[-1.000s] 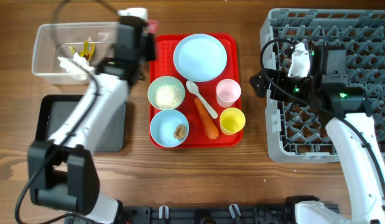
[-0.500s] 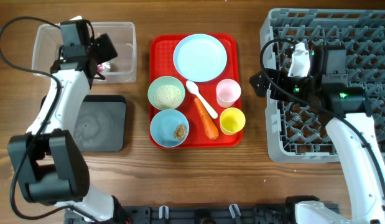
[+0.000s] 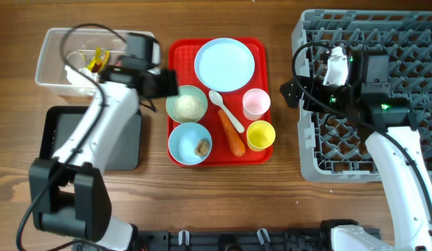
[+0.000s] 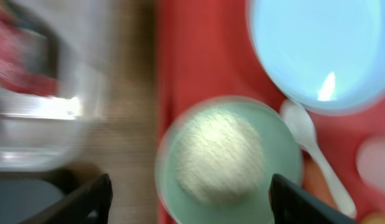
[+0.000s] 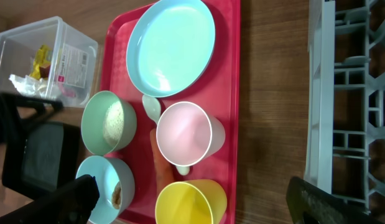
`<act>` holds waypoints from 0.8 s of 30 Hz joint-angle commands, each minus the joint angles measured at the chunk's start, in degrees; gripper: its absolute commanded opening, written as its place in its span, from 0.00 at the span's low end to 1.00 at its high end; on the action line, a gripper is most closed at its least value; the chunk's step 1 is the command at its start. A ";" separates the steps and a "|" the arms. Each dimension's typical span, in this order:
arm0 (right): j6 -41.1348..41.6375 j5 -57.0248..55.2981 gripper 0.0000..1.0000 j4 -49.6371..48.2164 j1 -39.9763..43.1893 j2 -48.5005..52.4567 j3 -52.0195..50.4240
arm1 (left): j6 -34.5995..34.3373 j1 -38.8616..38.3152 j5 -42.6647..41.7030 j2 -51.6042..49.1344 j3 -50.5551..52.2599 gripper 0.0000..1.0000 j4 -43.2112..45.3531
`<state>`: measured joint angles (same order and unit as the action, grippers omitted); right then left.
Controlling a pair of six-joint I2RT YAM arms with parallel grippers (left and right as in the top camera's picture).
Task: Sort waste into correct bins and load items into the dishwasher rack
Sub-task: 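Grasp the green rice bowl rim with the left gripper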
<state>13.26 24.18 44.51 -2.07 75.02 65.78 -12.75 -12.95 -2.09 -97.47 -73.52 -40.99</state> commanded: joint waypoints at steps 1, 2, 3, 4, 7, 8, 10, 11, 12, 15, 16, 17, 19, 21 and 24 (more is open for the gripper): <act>0.26 -0.44 1.00 -0.33 -0.22 0.63 0.85 | 0.24 -8.59 -1.29 1.03 0.07 0.79 -4.46; 0.26 -0.44 1.00 -0.35 -0.22 0.63 0.85 | 0.26 -10.03 -1.29 1.03 0.07 0.79 -4.72; 0.24 -0.46 0.99 -0.37 -0.22 0.63 0.85 | 0.24 -11.41 -1.29 1.03 0.07 0.79 -4.61; 0.24 -0.46 1.00 -0.42 -0.22 0.63 0.85 | 0.17 -12.22 -1.31 1.03 0.07 0.78 -4.26; 0.26 -0.44 1.00 -0.55 -0.22 0.63 0.85 | -0.20 -14.58 -1.31 0.46 0.33 0.75 -0.98; 0.26 -0.44 1.00 -0.55 -0.22 0.63 0.85 | -0.17 -14.95 -1.31 -0.26 0.33 0.73 0.07; 0.28 -0.44 0.99 -0.50 -0.24 0.63 0.85 | -0.17 -15.04 -1.31 -2.10 0.33 0.72 1.22; 0.28 -0.44 1.00 -0.44 -0.22 0.63 0.85 | -0.15 -15.02 -1.29 -3.93 0.33 0.70 1.62; 0.28 -0.44 1.00 -0.42 -0.24 0.63 0.85 | -0.15 -15.02 -1.29 -5.40 0.33 0.70 1.88; 0.26 -0.44 1.00 -0.42 -0.22 0.63 0.85 | -0.15 -15.02 -1.31 -10.47 0.33 0.68 3.43; 0.28 -0.44 0.99 -0.37 -0.22 0.63 0.85 | -0.15 -15.02 -1.31 -11.30 0.33 0.66 3.74; 0.26 -0.44 0.99 -0.33 -0.22 0.63 0.85 | -0.15 -15.02 -1.31 -12.24 0.33 0.65 3.98; 0.28 -0.46 1.00 -0.31 -0.22 0.63 0.85 | -0.17 -15.02 -1.31 -13.16 0.33 0.59 4.09; 0.28 -0.44 1.00 -0.31 -0.22 0.63 0.85 | -0.17 -15.02 -1.29 -13.51 0.33 0.41 4.22; 0.26 -0.46 1.00 -0.31 -0.22 0.63 0.85 | -0.15 -15.02 -1.29 -13.51 0.33 0.18 4.44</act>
<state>13.26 24.18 44.16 -2.07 75.02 65.78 -12.71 -27.81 -3.11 -110.54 -73.45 -36.93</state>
